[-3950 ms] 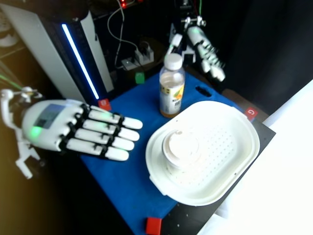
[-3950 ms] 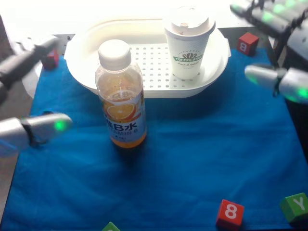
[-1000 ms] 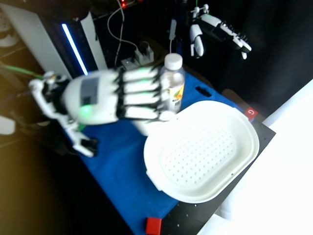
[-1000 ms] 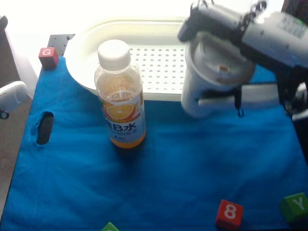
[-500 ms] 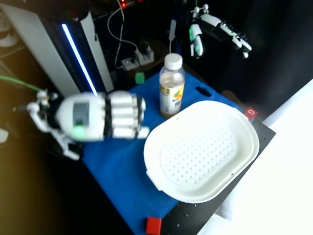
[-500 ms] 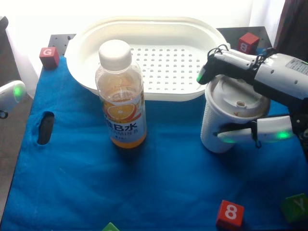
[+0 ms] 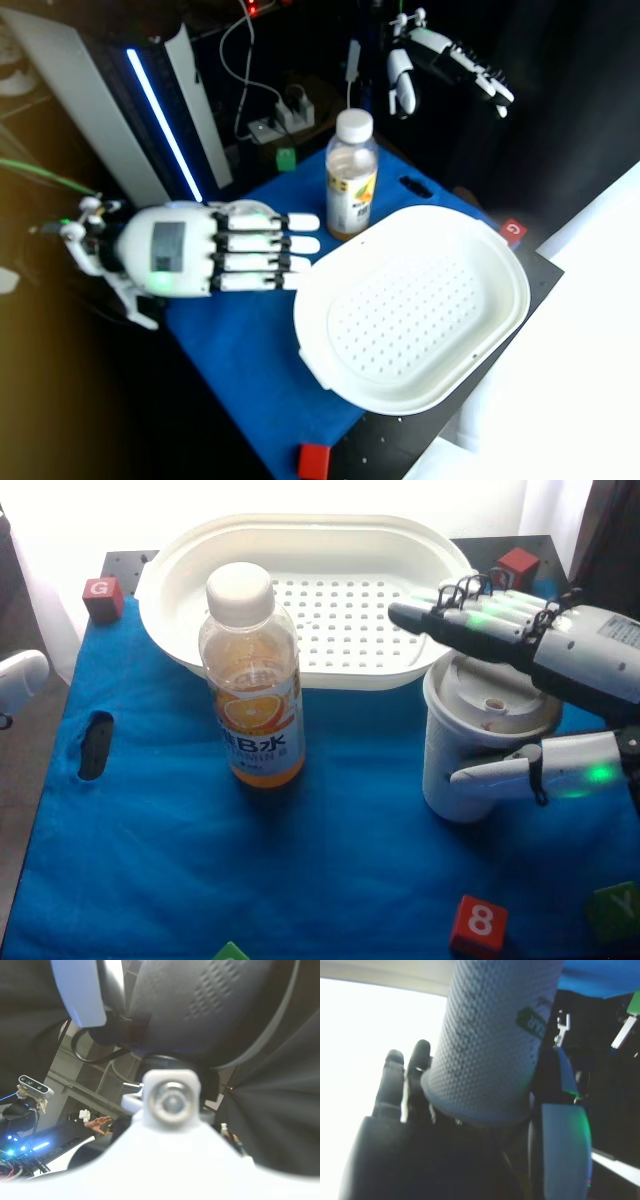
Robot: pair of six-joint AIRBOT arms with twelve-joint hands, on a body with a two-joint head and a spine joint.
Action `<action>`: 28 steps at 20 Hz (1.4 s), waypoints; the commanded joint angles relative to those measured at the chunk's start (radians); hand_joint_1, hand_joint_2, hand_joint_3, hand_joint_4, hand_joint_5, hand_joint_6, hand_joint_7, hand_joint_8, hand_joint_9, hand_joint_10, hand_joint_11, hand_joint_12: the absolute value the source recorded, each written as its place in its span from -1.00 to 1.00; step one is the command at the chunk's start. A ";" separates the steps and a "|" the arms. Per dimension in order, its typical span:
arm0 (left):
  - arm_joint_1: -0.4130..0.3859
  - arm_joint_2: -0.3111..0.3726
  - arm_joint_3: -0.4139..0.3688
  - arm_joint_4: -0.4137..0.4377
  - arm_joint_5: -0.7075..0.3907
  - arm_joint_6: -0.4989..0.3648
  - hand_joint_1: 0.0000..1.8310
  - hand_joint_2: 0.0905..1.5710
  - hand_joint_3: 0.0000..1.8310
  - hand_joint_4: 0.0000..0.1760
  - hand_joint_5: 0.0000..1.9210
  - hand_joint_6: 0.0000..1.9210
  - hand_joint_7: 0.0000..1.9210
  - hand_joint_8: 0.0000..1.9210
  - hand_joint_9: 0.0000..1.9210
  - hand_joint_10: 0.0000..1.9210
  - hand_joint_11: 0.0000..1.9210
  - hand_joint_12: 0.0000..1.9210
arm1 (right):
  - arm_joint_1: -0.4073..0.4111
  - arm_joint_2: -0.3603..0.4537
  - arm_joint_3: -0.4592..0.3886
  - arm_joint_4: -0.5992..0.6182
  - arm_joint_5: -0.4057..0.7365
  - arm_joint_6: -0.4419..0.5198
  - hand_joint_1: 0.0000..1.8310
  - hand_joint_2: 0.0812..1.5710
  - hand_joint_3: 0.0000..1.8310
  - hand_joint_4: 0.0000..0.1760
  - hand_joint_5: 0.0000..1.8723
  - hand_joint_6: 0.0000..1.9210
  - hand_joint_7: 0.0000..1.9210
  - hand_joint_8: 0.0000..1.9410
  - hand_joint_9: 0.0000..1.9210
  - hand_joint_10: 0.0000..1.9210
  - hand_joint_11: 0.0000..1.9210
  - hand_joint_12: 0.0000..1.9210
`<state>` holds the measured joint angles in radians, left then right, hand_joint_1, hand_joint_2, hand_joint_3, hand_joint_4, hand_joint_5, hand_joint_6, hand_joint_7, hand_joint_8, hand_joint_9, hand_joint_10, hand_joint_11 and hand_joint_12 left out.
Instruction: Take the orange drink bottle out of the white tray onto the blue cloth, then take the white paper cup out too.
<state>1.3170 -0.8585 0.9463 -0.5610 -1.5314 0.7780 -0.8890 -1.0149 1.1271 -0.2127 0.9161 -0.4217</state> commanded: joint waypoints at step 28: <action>-0.021 0.039 0.005 0.054 -0.200 0.006 -0.30 0.60 -1.00 0.63 -0.91 -1.00 -0.97 -1.00 -0.93 -1.00 -1.00 -0.57 | 0.011 0.212 -0.096 0.287 0.517 -0.202 -0.27 0.68 -1.00 -1.00 -1.00 -0.43 -0.76 -0.98 -1.00 0.07 -1.00 0.79</action>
<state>1.3098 -0.8272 0.9443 -0.5137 -1.6024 0.7856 -0.8890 -0.8036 1.0271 0.0574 1.3117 -0.6270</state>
